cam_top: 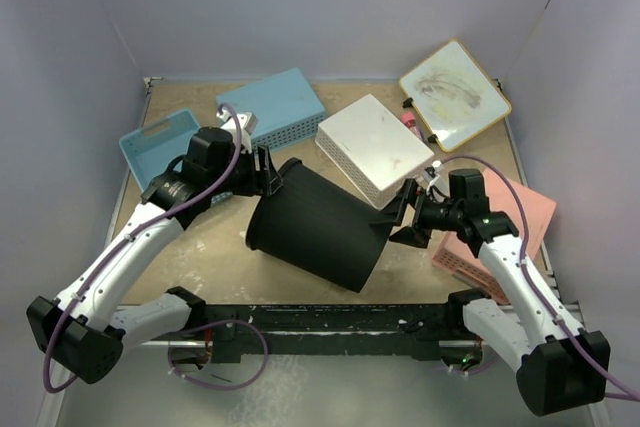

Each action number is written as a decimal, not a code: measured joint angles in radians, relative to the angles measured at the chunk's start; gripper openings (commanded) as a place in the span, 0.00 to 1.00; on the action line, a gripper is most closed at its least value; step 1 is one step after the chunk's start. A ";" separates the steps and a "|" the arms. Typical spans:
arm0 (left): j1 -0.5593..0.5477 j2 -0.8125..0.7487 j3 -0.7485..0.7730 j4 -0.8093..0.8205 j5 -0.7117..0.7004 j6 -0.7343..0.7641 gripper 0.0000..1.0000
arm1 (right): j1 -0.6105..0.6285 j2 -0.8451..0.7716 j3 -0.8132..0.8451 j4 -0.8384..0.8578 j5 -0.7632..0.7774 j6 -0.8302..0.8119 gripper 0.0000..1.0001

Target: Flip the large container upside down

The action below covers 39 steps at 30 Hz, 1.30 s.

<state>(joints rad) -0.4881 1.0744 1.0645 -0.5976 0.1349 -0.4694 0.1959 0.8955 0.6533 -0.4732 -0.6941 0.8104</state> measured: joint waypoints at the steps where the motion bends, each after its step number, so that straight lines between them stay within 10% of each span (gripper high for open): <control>1: -0.003 -0.002 0.000 -0.012 -0.016 0.006 0.59 | 0.000 0.000 -0.010 0.017 -0.014 0.011 0.96; 8: -0.014 -0.029 0.054 -0.121 -0.086 0.070 0.39 | 0.001 0.009 -0.027 0.063 -0.042 0.037 0.90; 19: -0.019 0.003 0.079 -0.143 -0.099 0.085 0.00 | 0.001 0.023 -0.026 0.113 -0.070 0.043 0.44; 32: -0.015 0.000 0.055 -0.101 -0.132 0.097 0.00 | 0.010 0.001 -0.048 0.221 -0.133 0.089 0.00; 39: -0.010 -0.023 0.039 -0.087 -0.158 0.111 0.00 | 0.094 -0.014 -0.026 0.323 -0.161 0.144 0.00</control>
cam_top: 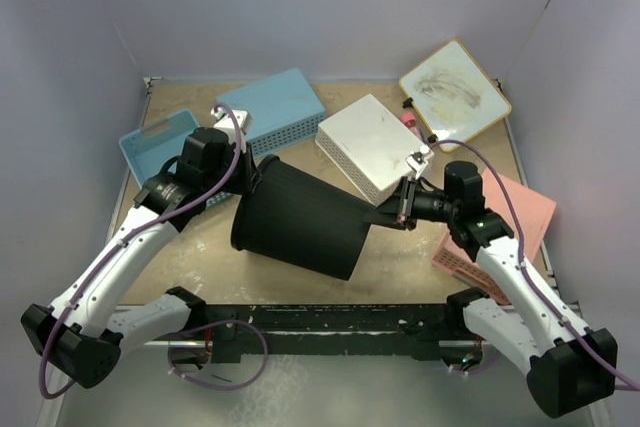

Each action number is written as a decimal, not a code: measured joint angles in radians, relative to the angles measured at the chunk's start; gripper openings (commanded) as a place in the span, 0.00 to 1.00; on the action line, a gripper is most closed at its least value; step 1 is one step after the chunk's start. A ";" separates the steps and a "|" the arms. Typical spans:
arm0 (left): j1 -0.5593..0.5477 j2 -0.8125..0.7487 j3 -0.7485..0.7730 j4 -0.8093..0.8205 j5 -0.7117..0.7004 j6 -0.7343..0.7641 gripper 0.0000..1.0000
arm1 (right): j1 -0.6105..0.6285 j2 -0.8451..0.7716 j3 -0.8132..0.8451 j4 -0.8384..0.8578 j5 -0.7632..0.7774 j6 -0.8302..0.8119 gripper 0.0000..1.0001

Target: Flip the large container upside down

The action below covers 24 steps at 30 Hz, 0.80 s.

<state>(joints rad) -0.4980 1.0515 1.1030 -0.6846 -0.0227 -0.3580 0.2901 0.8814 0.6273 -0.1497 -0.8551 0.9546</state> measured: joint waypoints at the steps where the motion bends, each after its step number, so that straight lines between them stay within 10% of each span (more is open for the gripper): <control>1: 0.000 -0.003 -0.009 0.013 0.003 -0.002 0.00 | 0.019 0.000 0.012 0.024 0.002 0.012 0.00; 6: 0.000 -0.014 -0.037 0.067 0.005 -0.019 0.00 | 0.074 0.002 0.079 0.072 0.019 0.026 0.00; 10: 0.000 -0.014 -0.047 0.091 -0.004 -0.029 0.00 | 0.076 0.002 0.149 -0.058 0.094 -0.042 0.57; 12: 0.000 -0.014 -0.055 0.102 -0.014 -0.036 0.00 | 0.076 0.000 0.175 -0.153 0.159 -0.086 0.70; 24: -0.002 0.012 -0.103 0.226 -0.075 -0.076 0.00 | 0.081 -0.090 -0.016 -0.187 0.261 -0.095 0.50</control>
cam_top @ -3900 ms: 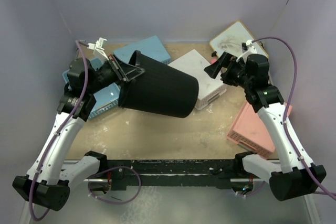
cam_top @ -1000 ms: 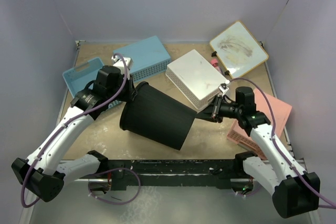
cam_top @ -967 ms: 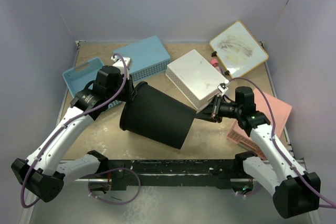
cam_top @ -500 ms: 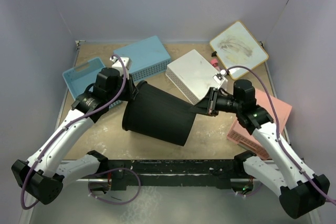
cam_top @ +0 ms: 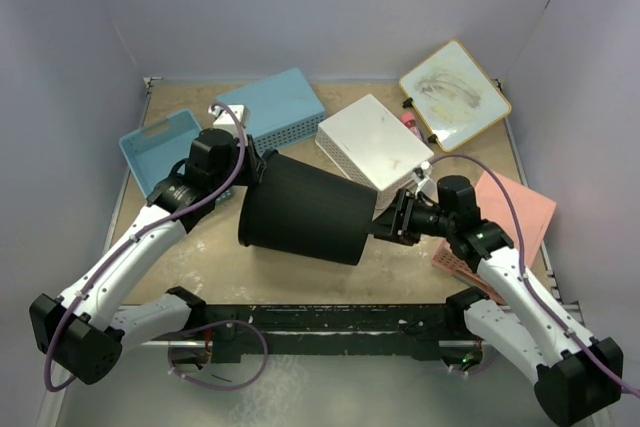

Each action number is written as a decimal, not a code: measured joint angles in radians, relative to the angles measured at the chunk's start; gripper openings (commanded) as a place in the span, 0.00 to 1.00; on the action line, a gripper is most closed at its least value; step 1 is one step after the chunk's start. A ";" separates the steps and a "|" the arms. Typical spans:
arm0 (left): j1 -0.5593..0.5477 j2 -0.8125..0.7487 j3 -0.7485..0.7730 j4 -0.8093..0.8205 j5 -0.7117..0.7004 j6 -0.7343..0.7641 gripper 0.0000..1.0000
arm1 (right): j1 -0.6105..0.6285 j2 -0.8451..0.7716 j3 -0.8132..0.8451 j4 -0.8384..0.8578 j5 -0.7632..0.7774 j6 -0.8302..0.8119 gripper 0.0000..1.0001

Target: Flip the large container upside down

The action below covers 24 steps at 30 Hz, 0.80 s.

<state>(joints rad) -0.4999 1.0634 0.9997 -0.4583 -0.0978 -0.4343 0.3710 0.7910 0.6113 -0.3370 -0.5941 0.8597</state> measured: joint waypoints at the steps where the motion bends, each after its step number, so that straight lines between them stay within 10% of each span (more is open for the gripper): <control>1: 0.000 0.005 0.000 0.009 0.000 0.000 0.00 | 0.004 0.011 -0.020 0.031 -0.005 0.012 0.50; 24: 0.063 0.158 -0.043 0.239 -0.076 0.073 0.00 | 0.027 0.194 0.182 0.420 -0.229 0.047 0.36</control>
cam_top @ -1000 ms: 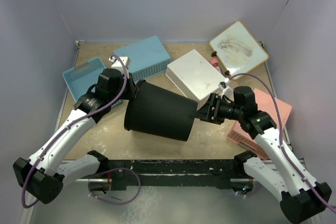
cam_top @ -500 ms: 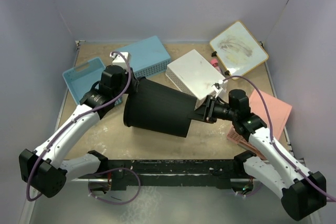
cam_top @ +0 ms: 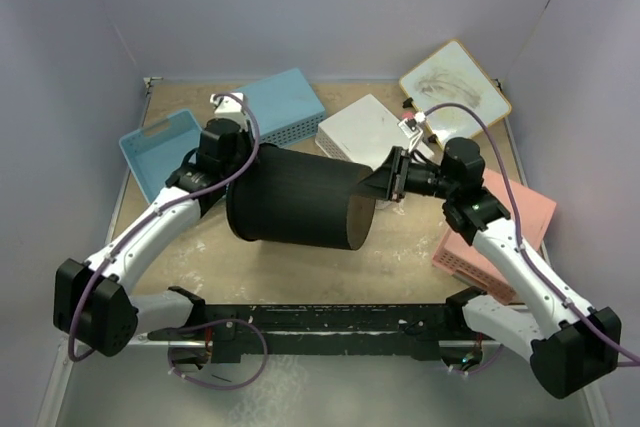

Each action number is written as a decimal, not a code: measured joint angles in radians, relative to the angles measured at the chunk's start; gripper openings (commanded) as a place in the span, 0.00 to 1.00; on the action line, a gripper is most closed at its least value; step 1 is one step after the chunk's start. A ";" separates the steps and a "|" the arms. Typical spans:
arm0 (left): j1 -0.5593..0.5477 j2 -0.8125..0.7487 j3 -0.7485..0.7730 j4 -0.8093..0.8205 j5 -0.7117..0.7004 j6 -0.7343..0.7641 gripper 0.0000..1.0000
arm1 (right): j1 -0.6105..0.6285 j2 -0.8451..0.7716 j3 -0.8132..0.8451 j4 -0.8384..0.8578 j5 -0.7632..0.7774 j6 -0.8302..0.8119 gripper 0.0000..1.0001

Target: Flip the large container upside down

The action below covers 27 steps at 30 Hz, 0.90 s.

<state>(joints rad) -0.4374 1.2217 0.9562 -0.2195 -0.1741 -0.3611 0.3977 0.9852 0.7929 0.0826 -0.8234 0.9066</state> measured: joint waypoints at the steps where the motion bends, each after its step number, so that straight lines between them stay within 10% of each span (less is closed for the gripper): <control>1: 0.000 0.017 0.000 0.008 -0.001 0.003 0.00 | 0.000 0.009 0.014 0.039 -0.011 0.008 0.36; 19: -0.067 0.175 -0.130 -0.014 0.249 -0.257 0.00 | 0.156 0.220 0.166 0.187 0.058 -0.036 0.39; 27: -0.067 0.175 -0.009 -0.111 0.203 -0.244 0.13 | 0.192 0.226 0.275 -0.117 0.159 -0.202 0.85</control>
<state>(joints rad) -0.5045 1.3964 0.9470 -0.3309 0.0292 -0.6052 0.5900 1.2114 1.0679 -0.0349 -0.6640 0.7048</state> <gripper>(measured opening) 0.054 0.770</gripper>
